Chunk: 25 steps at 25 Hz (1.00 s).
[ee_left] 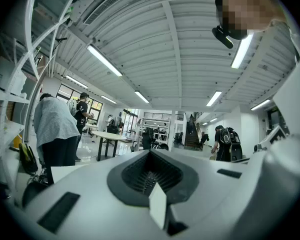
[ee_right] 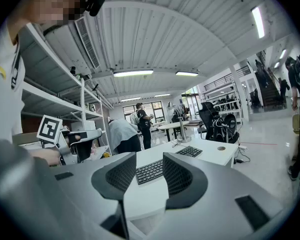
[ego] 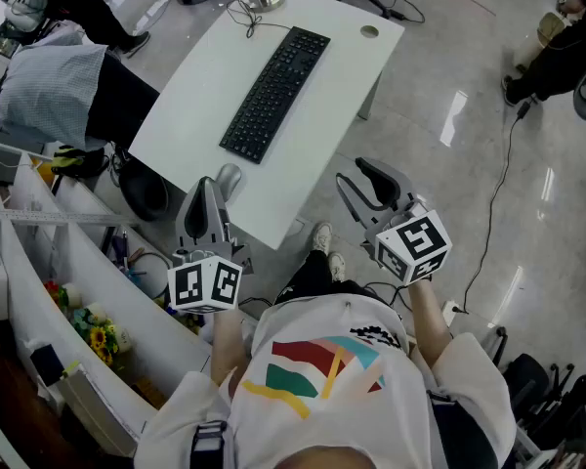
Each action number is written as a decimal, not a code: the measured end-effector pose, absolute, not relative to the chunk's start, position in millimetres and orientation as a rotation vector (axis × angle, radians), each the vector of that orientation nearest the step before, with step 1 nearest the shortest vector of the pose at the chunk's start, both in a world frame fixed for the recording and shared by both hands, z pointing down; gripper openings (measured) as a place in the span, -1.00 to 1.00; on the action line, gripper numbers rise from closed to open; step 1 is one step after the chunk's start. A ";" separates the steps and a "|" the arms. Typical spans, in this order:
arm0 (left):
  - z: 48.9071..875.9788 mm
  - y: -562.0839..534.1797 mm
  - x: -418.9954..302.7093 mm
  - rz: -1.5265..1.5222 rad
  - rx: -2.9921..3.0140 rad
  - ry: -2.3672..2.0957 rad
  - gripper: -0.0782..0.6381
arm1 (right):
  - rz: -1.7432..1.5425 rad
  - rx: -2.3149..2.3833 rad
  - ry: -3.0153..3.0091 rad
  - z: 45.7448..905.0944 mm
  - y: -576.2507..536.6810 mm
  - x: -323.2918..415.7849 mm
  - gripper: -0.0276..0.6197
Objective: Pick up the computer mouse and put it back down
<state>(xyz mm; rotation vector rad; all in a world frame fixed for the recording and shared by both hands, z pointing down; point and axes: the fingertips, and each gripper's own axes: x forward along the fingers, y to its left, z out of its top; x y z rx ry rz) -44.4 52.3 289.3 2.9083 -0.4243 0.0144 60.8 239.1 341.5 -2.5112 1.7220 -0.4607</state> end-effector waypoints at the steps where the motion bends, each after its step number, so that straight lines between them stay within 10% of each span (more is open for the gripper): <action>1: 290.8 43.7 -36.6 0.006 2.899 -0.435 -0.66 | -0.463 -2.517 1.731 343.4 232.4 69.2 -0.45; 18: 313.5 -80.7 52.2 0.014 2.838 -0.526 -0.66 | -0.521 -2.464 2.046 346.8 56.3 150.7 -0.44; 25: 320.7 -87.7 50.6 0.017 2.791 -0.672 -0.66 | -0.498 -2.336 2.395 359.5 22.1 144.4 -0.10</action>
